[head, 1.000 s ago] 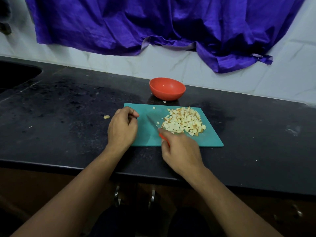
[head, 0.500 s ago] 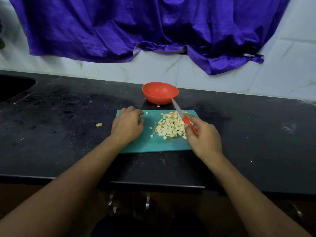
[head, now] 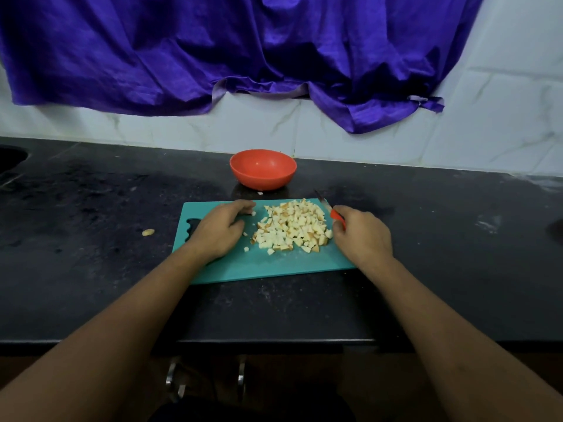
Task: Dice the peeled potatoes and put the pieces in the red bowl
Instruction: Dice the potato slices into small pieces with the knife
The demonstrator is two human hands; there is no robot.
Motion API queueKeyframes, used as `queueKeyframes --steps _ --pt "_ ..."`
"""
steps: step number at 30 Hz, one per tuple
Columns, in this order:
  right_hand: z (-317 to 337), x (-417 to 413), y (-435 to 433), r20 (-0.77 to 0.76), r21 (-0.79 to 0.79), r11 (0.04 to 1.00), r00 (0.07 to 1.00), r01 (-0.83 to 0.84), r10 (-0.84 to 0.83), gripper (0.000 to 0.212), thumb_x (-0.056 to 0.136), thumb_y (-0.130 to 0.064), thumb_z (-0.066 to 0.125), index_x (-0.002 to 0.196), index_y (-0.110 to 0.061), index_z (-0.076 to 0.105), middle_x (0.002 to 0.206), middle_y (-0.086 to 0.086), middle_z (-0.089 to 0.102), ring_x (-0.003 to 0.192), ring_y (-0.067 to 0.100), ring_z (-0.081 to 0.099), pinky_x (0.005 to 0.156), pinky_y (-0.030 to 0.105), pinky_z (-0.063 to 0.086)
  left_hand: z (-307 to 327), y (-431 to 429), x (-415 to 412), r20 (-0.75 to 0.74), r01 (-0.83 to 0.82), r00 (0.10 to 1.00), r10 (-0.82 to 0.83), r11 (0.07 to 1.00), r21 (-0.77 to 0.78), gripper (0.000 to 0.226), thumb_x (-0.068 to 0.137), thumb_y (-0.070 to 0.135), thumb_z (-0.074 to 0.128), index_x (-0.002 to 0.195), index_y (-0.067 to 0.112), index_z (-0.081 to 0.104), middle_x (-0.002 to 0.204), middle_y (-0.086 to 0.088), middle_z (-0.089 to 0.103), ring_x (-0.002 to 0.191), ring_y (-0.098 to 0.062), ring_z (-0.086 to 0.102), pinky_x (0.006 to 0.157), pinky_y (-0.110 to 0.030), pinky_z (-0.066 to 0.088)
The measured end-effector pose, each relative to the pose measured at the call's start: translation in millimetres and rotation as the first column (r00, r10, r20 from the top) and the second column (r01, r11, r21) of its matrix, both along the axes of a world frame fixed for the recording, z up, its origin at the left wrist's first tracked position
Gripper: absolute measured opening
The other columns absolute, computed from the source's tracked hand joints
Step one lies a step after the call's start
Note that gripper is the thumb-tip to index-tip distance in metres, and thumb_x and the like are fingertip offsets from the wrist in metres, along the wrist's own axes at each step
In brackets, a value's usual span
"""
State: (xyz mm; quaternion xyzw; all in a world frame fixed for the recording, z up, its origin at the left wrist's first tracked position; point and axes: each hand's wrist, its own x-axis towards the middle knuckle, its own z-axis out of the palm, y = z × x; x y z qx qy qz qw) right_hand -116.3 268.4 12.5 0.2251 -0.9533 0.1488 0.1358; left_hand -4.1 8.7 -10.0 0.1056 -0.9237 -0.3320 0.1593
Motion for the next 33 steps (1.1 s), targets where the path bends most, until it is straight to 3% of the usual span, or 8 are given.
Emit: queueKeyframes --steps 4,13,19,24,33 --pt "-2 -15 1 -0.024 0.016 1.000 0.999 -0.024 0.025 0.033 0.106 -0.041 0.043 0.120 -0.030 0.071 0.097 -0.004 0.074 0.086 0.021 0.067 0.070 0.037 0.054 -2 -2 -1 -0.021 -0.003 1.000 0.002 0.999 -0.033 0.050 0.096 0.001 0.053 0.143 0.019 0.056 0.137 0.006 0.064 0.132 -0.014 0.053 0.116 -0.043 0.040" --pt "-11 -26 11 0.062 -0.010 0.989 0.987 -0.147 0.147 0.035 0.105 -0.044 0.048 0.137 -0.039 0.062 0.124 -0.007 0.072 0.108 0.019 0.066 0.082 0.036 0.052 -5 -4 -3 -0.022 0.001 1.000 -0.001 1.000 -0.023 0.049 0.095 0.001 0.054 0.140 0.022 0.059 0.135 0.006 0.065 0.132 -0.015 0.053 0.115 -0.045 0.041" --pt "-12 -16 12 0.032 -0.011 0.978 0.977 -0.209 0.209 0.034 0.106 -0.044 0.046 0.136 -0.039 0.062 0.119 -0.005 0.074 0.104 0.019 0.068 0.081 0.040 0.055 -5 -5 -5 -0.015 -0.002 1.000 0.001 1.000 -0.030 0.048 0.096 0.003 0.054 0.140 0.023 0.059 0.137 0.005 0.064 0.131 -0.016 0.053 0.114 -0.046 0.042" --pt "-13 -11 14 -0.001 -0.008 0.974 0.974 -0.228 0.228 0.034 0.106 -0.041 0.046 0.136 -0.039 0.062 0.115 -0.006 0.074 0.101 0.017 0.068 0.079 0.040 0.055 2 2 -18 -0.099 -0.039 0.994 0.043 0.999 0.038 0.036 0.104 0.016 0.051 0.139 0.023 0.061 0.140 0.002 0.059 0.125 -0.014 0.054 0.109 -0.042 0.046" --pt "-13 -10 17 -0.014 0.017 0.969 0.969 -0.245 0.245 0.036 0.106 -0.040 0.045 0.139 -0.040 0.059 0.121 -0.007 0.072 0.107 0.016 0.066 0.084 0.041 0.055 15 33 -67 -0.005 0.163 0.987 -0.164 0.977 0.137 0.040 0.109 0.032 0.045 0.145 0.021 0.055 0.149 0.001 0.053 0.134 -0.014 0.048 0.109 -0.034 0.039"
